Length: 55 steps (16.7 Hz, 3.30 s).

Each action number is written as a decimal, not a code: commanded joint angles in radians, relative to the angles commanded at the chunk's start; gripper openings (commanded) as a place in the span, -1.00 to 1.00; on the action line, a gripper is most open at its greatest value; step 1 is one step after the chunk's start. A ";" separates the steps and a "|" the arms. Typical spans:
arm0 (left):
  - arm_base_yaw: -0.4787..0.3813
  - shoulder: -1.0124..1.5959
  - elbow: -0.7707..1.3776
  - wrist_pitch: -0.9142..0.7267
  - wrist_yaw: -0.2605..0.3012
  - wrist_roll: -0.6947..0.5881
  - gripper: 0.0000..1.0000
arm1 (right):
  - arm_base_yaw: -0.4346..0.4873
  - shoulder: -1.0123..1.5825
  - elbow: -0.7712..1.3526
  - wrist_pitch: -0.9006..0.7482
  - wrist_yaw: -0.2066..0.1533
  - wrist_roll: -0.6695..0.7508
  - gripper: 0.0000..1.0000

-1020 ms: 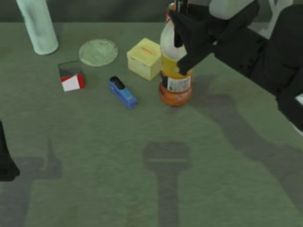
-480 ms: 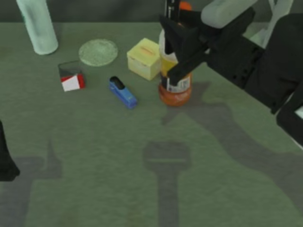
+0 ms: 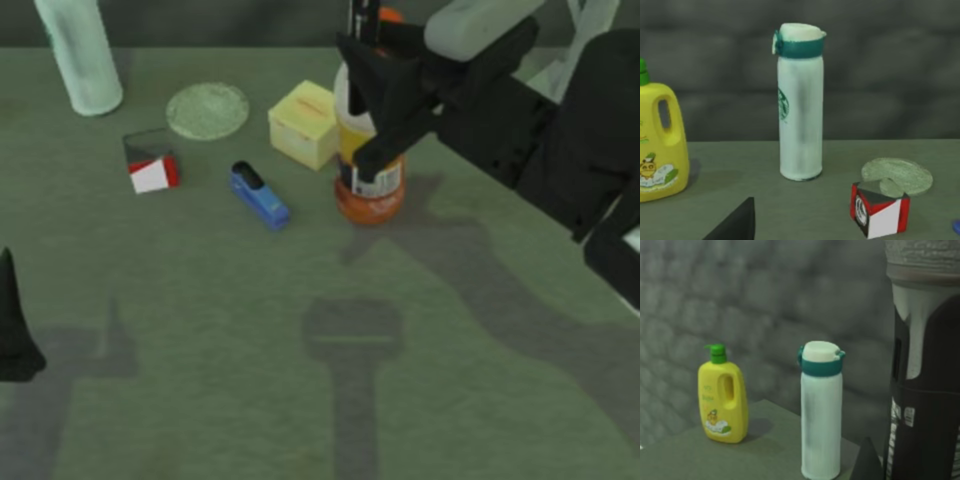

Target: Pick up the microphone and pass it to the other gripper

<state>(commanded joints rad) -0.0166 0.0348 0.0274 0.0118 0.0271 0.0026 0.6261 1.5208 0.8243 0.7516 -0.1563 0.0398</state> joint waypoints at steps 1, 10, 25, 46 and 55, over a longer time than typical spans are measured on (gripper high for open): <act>-0.013 0.032 0.024 0.010 0.022 0.002 1.00 | 0.000 0.000 0.000 0.000 0.000 0.000 -1.00; -0.200 0.659 0.442 0.209 0.356 0.037 1.00 | 0.000 0.000 0.000 0.000 0.000 0.000 -1.00; -0.338 1.153 0.754 0.356 0.605 0.068 1.00 | 0.000 0.000 0.000 0.000 0.000 0.000 -1.00; -0.523 1.506 1.021 0.449 0.431 0.062 -0.06 | 0.000 0.000 0.000 0.000 0.000 0.000 -1.00; -0.523 1.506 1.021 0.449 0.431 0.062 -1.00 | 0.000 0.000 0.000 0.000 0.000 0.000 -1.00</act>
<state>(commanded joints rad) -0.5398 1.5410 1.0484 0.4612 0.4583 0.0650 0.6261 1.5208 0.8243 0.7516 -0.1563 0.0398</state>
